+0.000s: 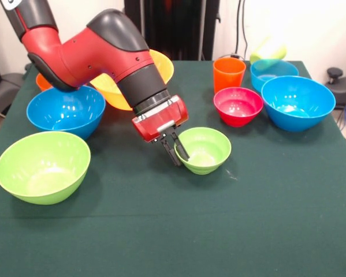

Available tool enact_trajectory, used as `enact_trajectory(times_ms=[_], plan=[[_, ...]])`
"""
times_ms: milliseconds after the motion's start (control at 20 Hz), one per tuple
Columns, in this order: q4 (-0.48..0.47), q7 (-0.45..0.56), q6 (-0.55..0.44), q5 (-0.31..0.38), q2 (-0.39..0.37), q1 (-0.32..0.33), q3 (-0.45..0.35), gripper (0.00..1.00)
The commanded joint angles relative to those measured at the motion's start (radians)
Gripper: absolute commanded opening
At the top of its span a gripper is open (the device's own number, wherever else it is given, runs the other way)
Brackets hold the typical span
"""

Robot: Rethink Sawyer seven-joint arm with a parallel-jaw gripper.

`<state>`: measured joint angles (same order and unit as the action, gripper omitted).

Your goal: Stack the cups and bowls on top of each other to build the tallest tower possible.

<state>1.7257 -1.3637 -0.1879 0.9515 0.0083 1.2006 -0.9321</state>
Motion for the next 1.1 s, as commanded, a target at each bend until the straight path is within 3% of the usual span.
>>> enact_trajectory(times_ms=[50,650,850,1100], plan=[[-0.190,0.243,-0.093,0.127,0.001,-0.051,0.058,0.00],[-0.238,0.302,-0.082,0.188,0.016,-0.038,0.047,0.00],[-0.240,0.290,-0.074,0.204,0.009,-0.045,0.052,0.00],[-0.266,0.184,0.003,0.301,-0.062,-0.116,0.122,0.00]])
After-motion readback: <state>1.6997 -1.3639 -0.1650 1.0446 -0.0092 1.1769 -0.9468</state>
